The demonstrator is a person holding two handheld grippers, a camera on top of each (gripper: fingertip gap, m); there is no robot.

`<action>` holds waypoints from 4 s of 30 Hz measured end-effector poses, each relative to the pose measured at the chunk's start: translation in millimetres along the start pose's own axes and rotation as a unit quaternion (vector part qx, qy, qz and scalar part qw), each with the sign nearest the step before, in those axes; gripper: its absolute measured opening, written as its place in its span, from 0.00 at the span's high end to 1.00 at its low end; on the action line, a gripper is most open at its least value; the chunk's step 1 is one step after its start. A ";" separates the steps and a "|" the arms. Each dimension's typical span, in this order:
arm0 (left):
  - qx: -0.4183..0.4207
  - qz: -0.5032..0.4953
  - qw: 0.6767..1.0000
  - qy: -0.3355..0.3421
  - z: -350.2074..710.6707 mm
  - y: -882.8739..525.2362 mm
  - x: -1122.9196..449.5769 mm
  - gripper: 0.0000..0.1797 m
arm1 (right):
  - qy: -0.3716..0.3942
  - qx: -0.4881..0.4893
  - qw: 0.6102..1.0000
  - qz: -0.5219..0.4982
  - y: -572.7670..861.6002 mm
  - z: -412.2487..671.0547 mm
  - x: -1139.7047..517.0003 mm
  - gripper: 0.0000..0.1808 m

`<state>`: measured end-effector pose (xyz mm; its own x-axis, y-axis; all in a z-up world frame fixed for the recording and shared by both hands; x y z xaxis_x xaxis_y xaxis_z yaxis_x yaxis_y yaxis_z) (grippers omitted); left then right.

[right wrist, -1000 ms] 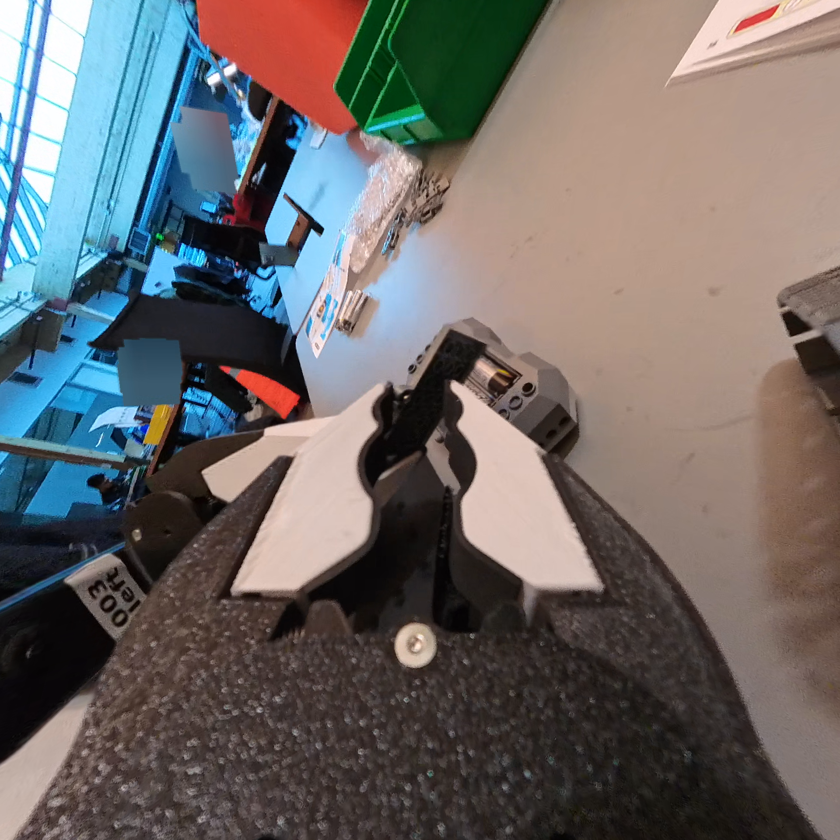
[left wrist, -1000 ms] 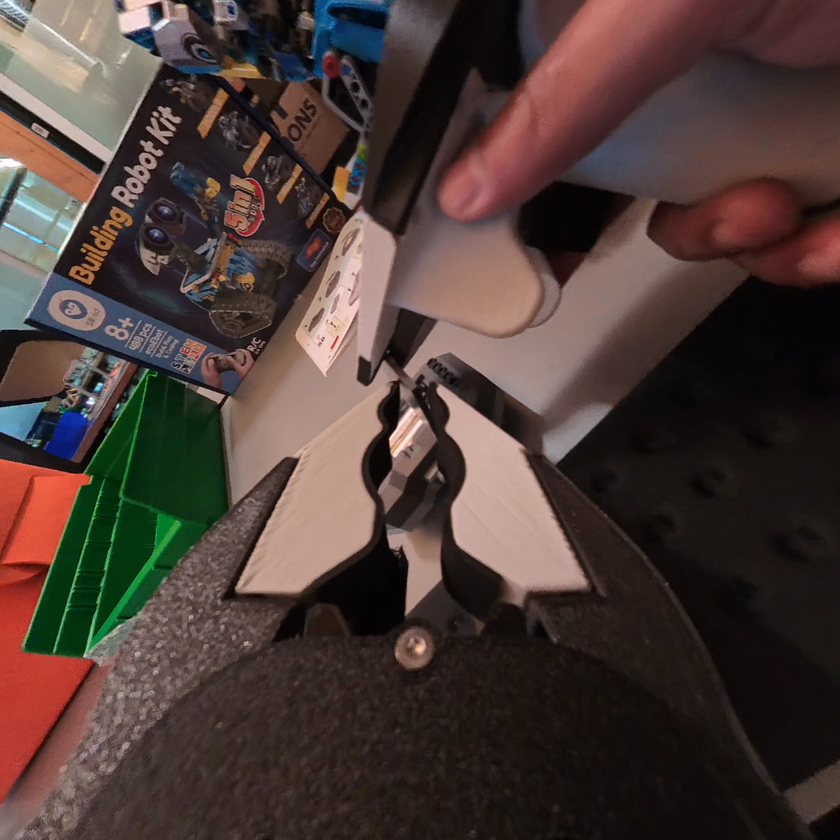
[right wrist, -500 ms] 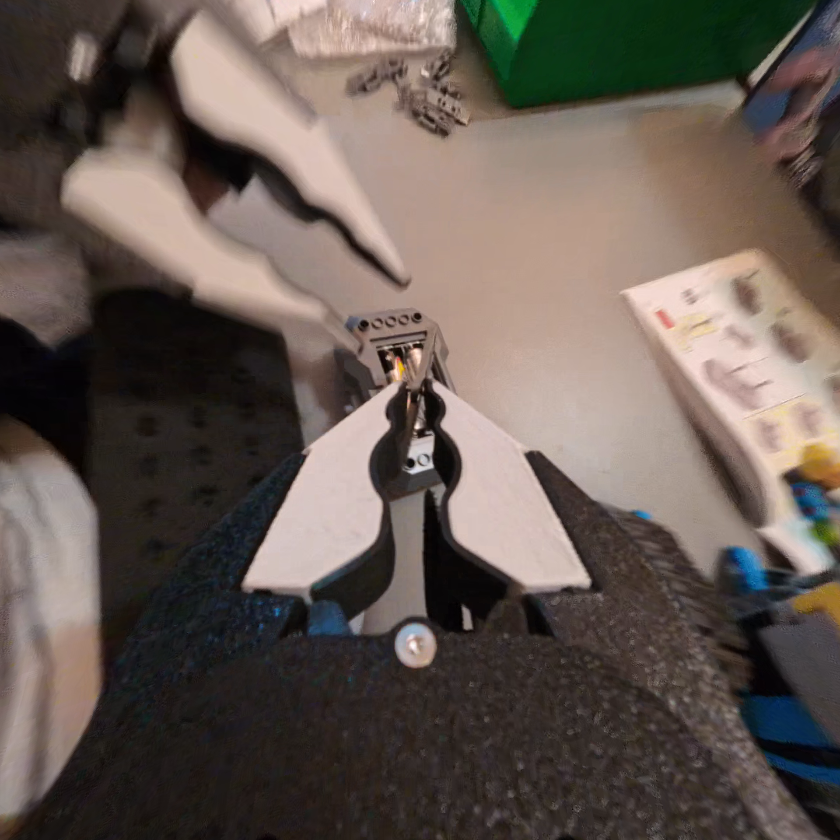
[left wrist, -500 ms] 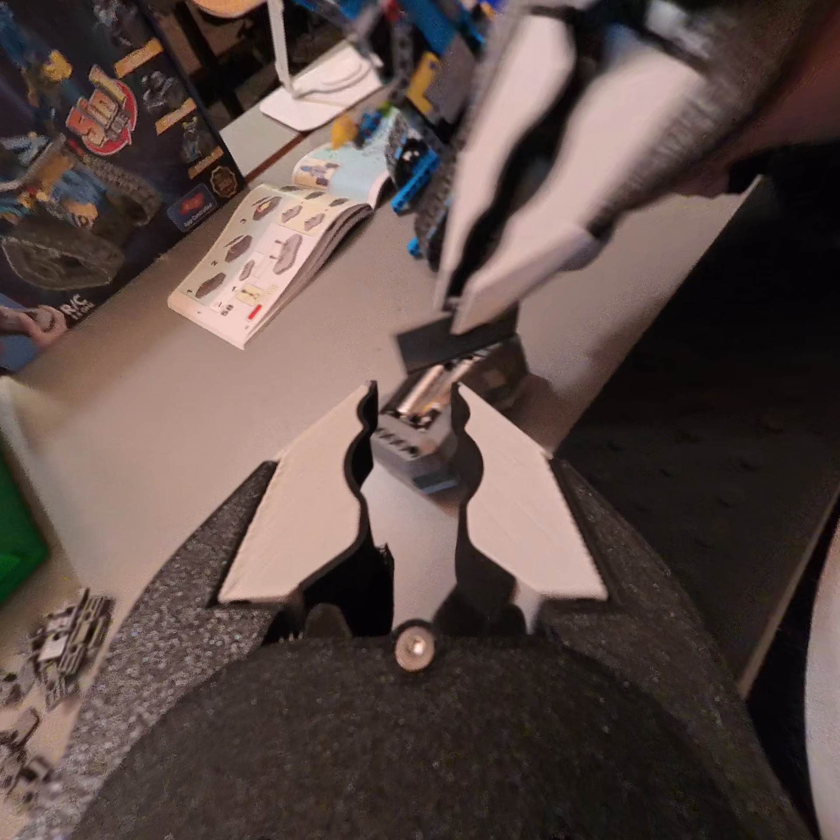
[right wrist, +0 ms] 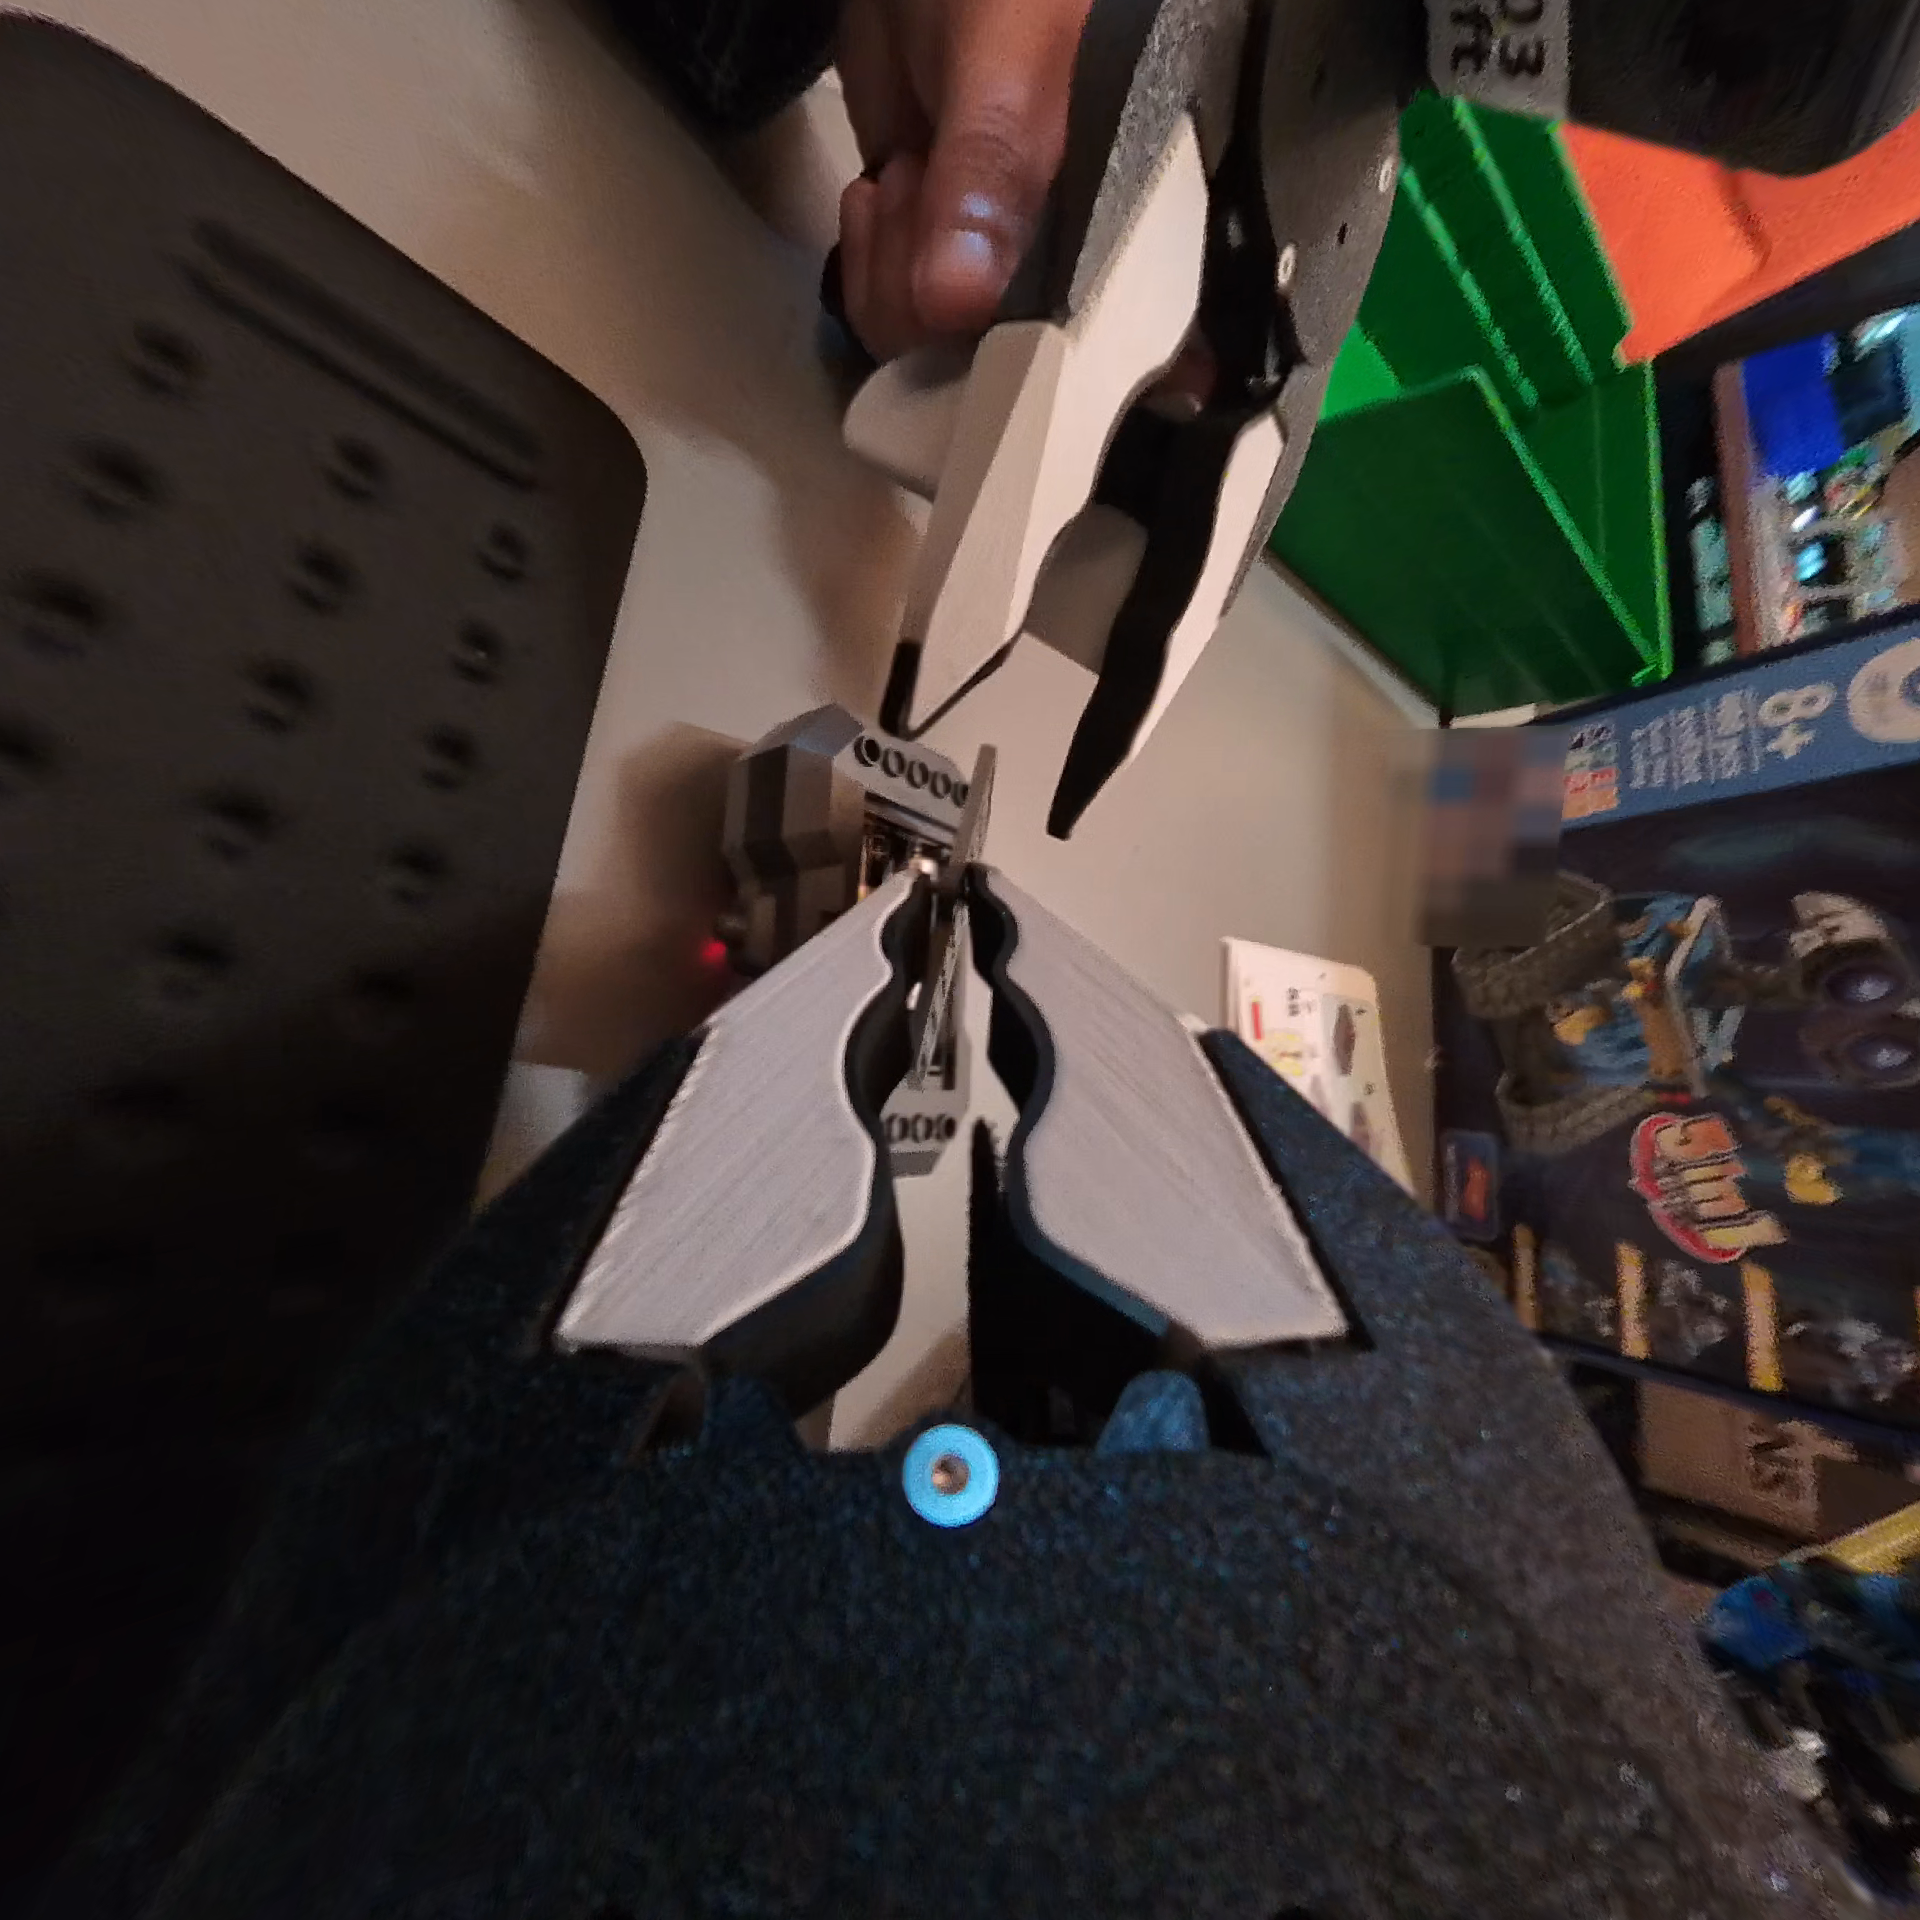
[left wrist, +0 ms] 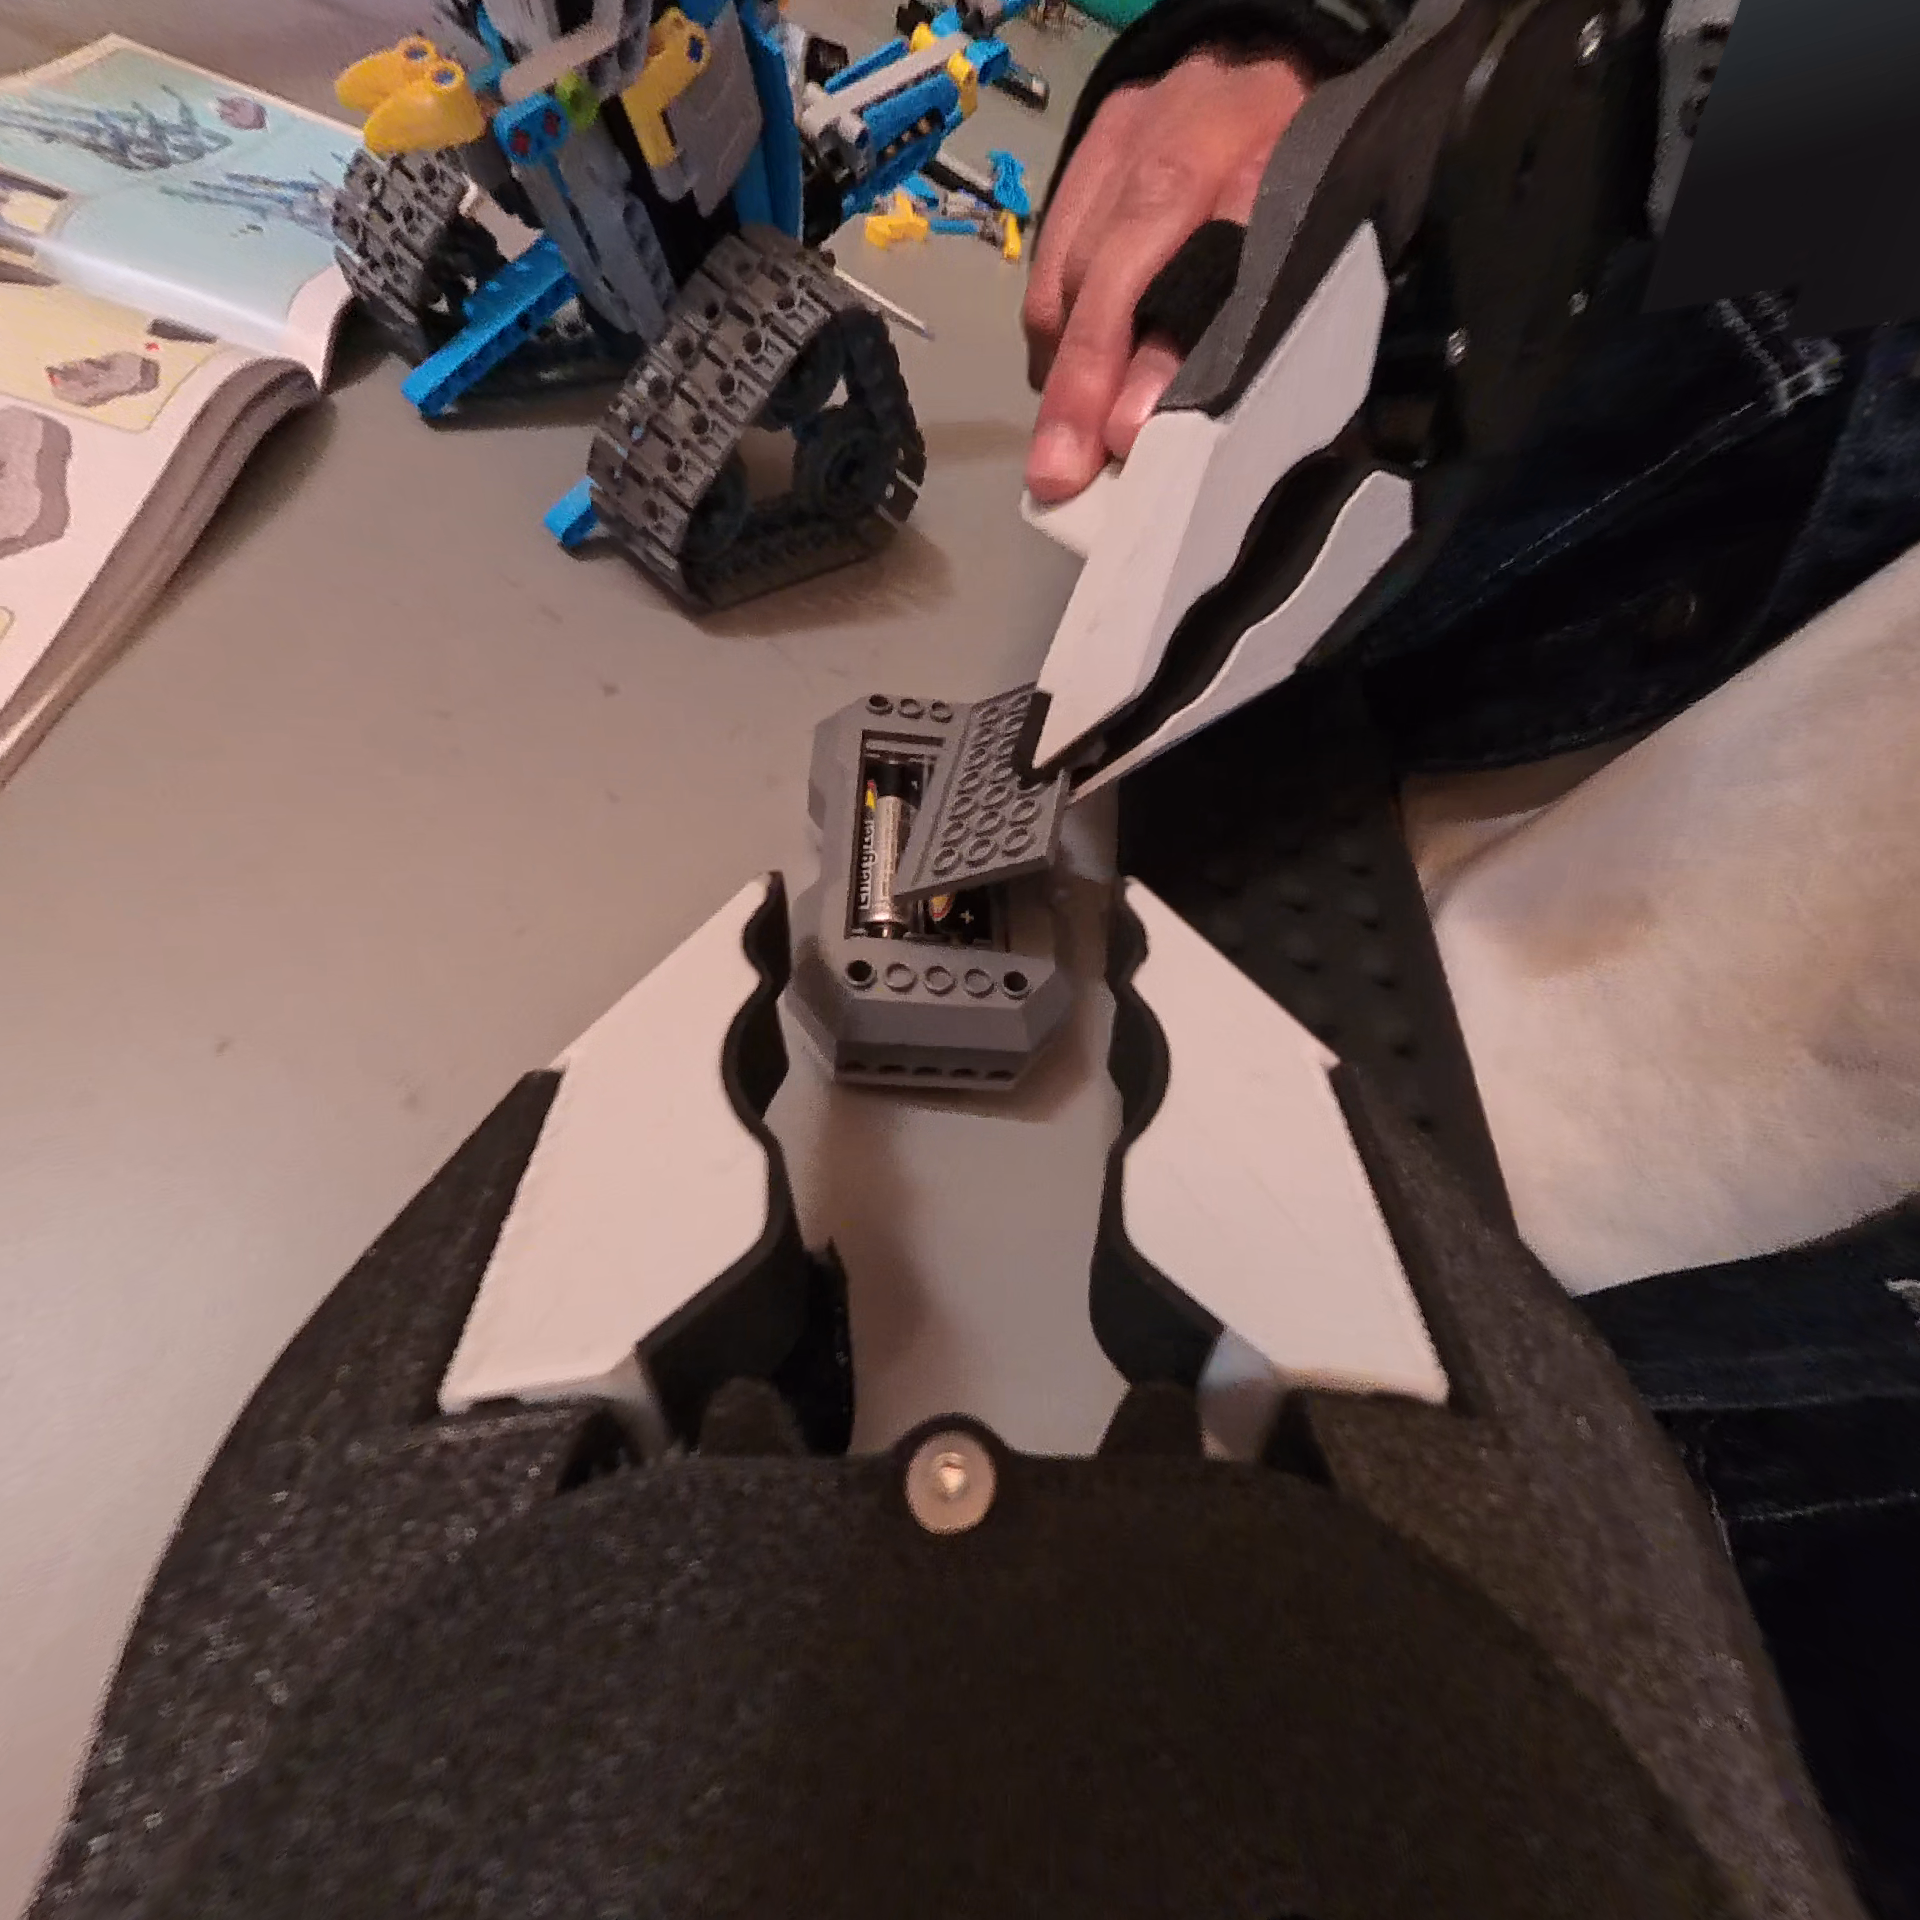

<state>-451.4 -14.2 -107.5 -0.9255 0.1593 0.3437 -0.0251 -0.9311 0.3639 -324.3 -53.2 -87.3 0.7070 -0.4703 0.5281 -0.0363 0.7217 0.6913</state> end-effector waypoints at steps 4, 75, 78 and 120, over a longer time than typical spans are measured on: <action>-0.073 0.017 0.997 0.019 4.1 9.8 1.1 0.80 | 0.024 0.048 0.998 0.011 -0.7 -3.2 -5.0 0.97; -0.129 0.092 0.987 0.009 1.9 12.1 -15.6 0.98 | 0.021 -0.185 0.978 0.094 11.9 -45.9 0.7 0.94; -0.127 0.086 0.988 0.006 1.3 12.6 -16.1 0.98 | 0.054 -0.225 0.966 0.114 20.8 -42.8 10.0 0.92; -0.050 0.072 0.996 -0.015 -4.2 4.3 -15.7 0.71 | 0.059 -0.190 0.970 0.143 0.6 -32.7 2.6 0.85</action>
<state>-438.6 -22.1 -115.0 -0.9105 0.0300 0.4124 0.0683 -0.9727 0.2217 -299.3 -37.3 -101.6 0.7835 -0.1776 0.5954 0.0035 0.9595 0.2816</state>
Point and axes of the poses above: each gripper's, where its closed fingertips meet, x back along the fingers, z out of its top, y = z × x across the jaws, the point moved 7 cm from there along x, back along the fingers, and after that the axes turned 6 degrees about -z, right-handed, at the moved point
